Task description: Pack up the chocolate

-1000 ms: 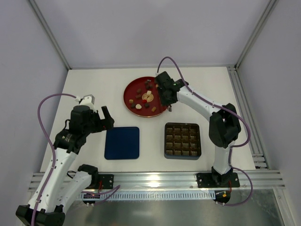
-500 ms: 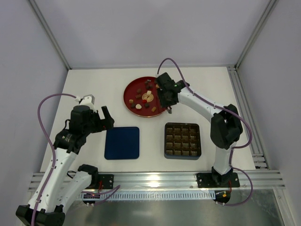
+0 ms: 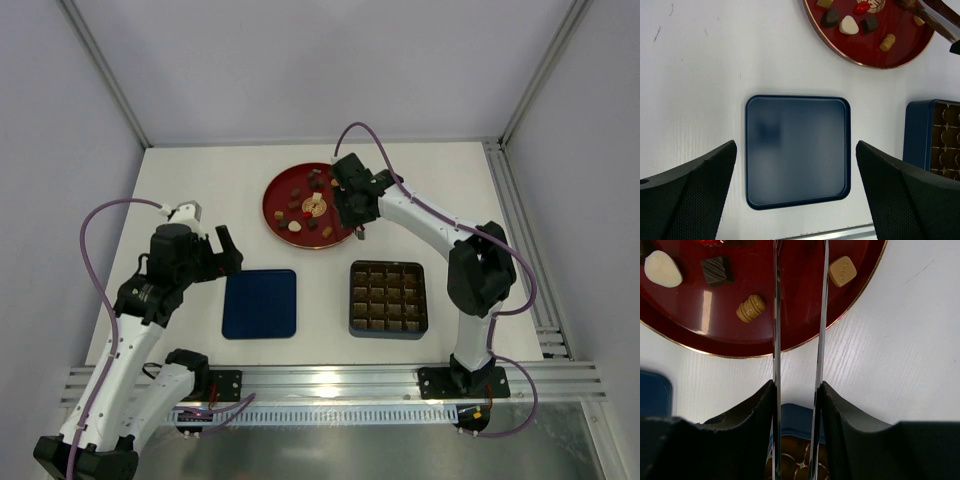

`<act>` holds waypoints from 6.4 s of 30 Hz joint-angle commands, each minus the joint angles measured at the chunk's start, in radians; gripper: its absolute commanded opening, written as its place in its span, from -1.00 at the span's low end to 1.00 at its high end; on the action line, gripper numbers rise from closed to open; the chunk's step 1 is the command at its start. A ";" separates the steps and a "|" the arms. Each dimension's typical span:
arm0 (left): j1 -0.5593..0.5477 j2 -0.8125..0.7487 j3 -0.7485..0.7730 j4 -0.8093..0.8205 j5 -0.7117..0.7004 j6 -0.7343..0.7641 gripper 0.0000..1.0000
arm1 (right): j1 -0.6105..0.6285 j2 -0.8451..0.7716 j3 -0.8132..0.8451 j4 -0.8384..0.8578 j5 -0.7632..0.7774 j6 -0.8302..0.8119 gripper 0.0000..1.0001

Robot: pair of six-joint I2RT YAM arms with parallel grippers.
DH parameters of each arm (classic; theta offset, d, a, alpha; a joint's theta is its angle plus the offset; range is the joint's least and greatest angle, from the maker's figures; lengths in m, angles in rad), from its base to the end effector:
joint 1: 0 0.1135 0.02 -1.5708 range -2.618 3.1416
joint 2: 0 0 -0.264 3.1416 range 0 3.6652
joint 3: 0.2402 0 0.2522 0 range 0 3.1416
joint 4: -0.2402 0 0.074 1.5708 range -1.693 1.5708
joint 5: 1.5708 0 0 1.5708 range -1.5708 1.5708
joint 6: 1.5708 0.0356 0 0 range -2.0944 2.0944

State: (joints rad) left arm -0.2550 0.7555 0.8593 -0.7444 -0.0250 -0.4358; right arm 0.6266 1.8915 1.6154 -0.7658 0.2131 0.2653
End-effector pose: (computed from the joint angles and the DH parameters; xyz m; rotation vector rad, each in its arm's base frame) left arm 0.1484 -0.0378 0.3141 -0.2156 2.2238 -0.3533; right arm 0.3367 0.2344 0.2611 -0.3893 2.5465 0.0523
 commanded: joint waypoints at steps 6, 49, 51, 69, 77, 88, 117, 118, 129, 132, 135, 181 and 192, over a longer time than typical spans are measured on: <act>-0.003 -0.001 0.001 0.033 0.010 0.016 0.99 | -0.005 0.014 0.054 0.010 0.003 0.000 -0.16; -0.003 0.002 0.000 0.033 0.010 0.016 0.99 | -0.022 -0.066 0.061 -0.006 -0.026 0.006 -0.31; -0.003 0.002 0.000 0.033 0.010 0.016 0.99 | -0.024 -0.068 0.061 -0.007 -0.026 0.006 -0.31; -0.003 0.002 0.000 0.033 0.010 0.016 0.99 | -0.022 -0.085 0.081 -0.018 -0.021 0.006 -0.31; -0.003 0.001 0.000 0.033 0.011 0.016 0.99 | -0.021 -0.083 0.087 -0.024 -0.024 0.006 -0.31; -0.003 0.002 0.000 0.033 0.011 0.016 0.99 | -0.022 -0.085 0.080 -0.018 -0.038 0.009 -0.31; -0.003 -0.001 -0.002 0.033 0.011 0.017 0.99 | 0.067 0.092 0.267 -0.067 -0.063 0.028 -0.14; -0.003 -0.001 0.000 0.031 0.011 0.016 0.99 | 0.068 0.095 0.270 -0.069 -0.064 0.028 -0.14; -0.003 -0.001 0.000 0.033 0.011 0.017 0.99 | 0.079 0.110 0.276 -0.070 -0.063 0.025 -0.15; -0.003 0.001 -0.002 0.033 0.013 0.017 0.99 | 0.079 0.119 0.284 -0.073 -0.060 0.023 -0.15; -0.003 -0.002 -0.002 0.031 0.010 0.017 0.99 | 0.079 0.133 0.291 -0.081 -0.064 0.023 -0.15; -0.003 -0.004 -0.002 0.033 0.010 0.017 1.00 | 0.073 0.078 0.265 -0.107 0.014 0.003 -0.25; -0.003 -0.004 -0.002 0.033 0.010 0.017 0.99 | 0.073 0.070 0.268 -0.110 0.020 0.003 -0.25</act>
State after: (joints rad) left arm -0.2550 0.7589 0.8593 -0.7448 -0.0250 -0.4358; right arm 0.6991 2.0312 1.8790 -0.8780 0.2150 0.2829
